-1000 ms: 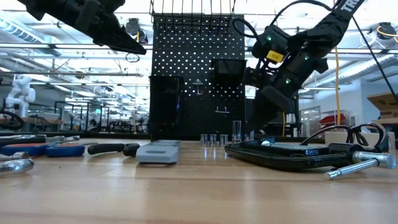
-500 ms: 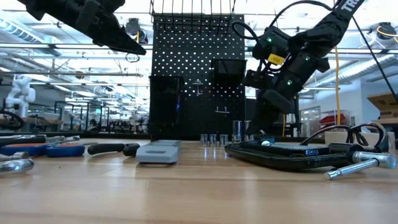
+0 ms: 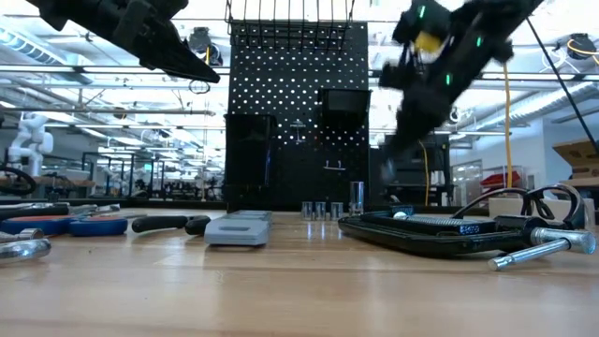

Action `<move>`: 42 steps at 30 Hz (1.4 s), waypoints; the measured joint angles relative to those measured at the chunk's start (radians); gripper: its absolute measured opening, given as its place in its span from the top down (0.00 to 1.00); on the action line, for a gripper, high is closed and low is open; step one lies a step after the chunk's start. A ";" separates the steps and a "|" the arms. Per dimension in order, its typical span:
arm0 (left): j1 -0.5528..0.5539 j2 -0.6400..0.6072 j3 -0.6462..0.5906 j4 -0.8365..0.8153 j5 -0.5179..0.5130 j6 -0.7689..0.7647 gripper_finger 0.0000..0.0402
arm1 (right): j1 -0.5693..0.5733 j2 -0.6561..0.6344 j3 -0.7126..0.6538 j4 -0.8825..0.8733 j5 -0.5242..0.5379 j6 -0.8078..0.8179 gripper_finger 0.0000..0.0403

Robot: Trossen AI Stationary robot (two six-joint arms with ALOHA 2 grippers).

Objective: Hang tools onto peg board
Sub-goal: Put the right large socket into the right black bin on the peg board

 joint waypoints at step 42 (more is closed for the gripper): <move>0.000 0.000 0.000 0.010 0.000 0.000 0.55 | -0.103 0.048 0.396 -0.022 0.417 -0.258 0.49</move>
